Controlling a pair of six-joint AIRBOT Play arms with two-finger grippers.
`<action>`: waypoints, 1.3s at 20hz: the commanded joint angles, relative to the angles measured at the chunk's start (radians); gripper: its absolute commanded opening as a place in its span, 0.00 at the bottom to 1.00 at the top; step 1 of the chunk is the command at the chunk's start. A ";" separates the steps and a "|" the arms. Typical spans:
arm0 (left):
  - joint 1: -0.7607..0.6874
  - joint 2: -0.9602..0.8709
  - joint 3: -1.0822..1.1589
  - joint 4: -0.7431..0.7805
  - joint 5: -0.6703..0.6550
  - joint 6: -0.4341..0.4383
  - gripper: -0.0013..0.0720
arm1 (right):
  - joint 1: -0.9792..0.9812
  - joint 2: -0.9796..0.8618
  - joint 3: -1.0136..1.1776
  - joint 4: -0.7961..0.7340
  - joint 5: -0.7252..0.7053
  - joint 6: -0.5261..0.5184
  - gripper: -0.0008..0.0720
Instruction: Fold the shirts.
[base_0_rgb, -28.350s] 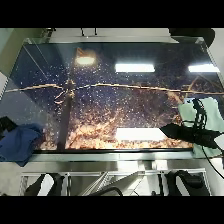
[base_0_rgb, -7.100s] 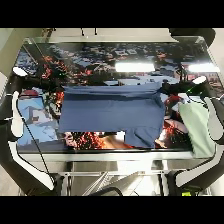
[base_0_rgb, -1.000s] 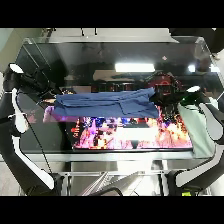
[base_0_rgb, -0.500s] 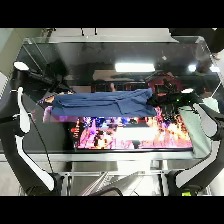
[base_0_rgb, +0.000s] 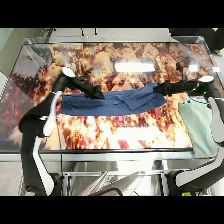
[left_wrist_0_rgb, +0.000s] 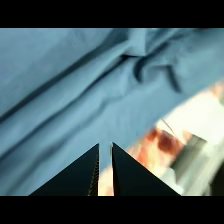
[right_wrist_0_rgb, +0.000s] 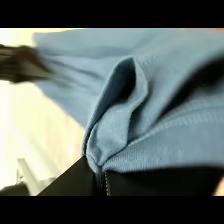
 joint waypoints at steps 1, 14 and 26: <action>-0.160 -0.079 0.047 0.027 0.166 -0.086 0.16 | -0.014 0.059 0.075 0.001 0.121 0.052 0.03; -0.122 0.020 0.114 -0.441 0.077 0.086 0.04 | 0.079 0.145 0.160 0.019 0.159 0.108 0.03; 0.334 0.473 0.113 -0.445 -0.241 0.164 0.04 | 0.949 -0.136 0.160 0.093 -0.831 -0.010 0.08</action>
